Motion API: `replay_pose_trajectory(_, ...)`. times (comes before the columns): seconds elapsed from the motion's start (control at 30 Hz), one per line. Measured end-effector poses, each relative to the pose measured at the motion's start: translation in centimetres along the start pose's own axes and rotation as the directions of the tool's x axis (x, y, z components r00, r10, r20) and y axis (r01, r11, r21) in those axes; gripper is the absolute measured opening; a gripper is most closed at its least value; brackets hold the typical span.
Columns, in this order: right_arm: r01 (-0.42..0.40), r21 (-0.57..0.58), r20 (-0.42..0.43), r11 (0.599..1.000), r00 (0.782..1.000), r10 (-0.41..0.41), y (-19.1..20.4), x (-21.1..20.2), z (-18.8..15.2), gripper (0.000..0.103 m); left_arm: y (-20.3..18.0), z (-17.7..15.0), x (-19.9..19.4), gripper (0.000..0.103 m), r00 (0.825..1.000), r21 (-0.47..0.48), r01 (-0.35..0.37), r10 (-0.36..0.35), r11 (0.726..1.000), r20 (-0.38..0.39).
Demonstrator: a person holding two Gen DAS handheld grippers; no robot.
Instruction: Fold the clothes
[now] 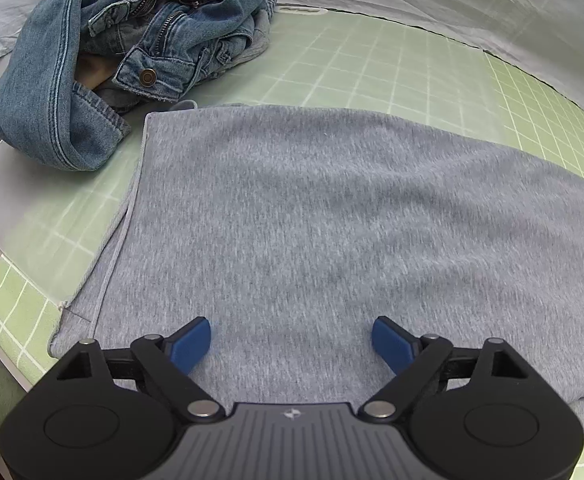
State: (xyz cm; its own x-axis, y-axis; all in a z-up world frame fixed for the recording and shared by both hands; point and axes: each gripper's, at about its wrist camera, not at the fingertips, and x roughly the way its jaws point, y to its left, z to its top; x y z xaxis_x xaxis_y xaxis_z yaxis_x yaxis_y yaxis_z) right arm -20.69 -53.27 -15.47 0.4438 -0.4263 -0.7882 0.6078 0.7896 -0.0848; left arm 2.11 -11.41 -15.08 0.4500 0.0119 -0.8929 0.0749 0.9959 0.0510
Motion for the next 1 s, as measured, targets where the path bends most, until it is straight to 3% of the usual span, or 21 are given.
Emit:
replay_pose_trajectory(0.17, 0.024, -0.077, -0.021, 0.997, 0.999, -0.026, 0.3, 0.6, -0.2, 0.099, 0.5, 0.4, 0.5, 0.103, 0.999, -0.054, -0.017, 0.015, 0.998, -0.033)
replay_pose_trajectory(0.3, 0.044, -0.114, -0.032, 0.992, 0.998, -0.048, 0.1, 1.5, 0.5, 0.099, 0.6, 0.6, 0.7, 0.103, 0.999, -0.097, -0.024, 0.019, 0.995, -0.047)
replay_pose_trajectory(0.57, -0.001, -0.070, 0.074, 0.998, 0.997, 0.007, -0.8, 2.2, 4.2, 0.099, 0.1, 0.5, 0.8, 0.103, 0.998, -0.150, -0.048, 0.040, 0.988, -0.054)
replay_pose_trajectory(0.9, 0.135, -0.284, 0.063, 0.949, 0.991, -0.122, 0.9, 3.6, 2.9, 0.099, 0.1, -0.3, 0.6, 0.103, 0.998, -0.162, -0.059, 0.054, 0.985, -0.030)
replay_pose_trajectory(1.0, 0.227, -0.281, 0.108, 0.932, 0.973, -0.204, 0.4, 3.3, 2.9, 0.099, 0.1, -0.4, 0.7, 0.103, 0.998, -0.155, -0.052, 0.049, 0.987, -0.026)
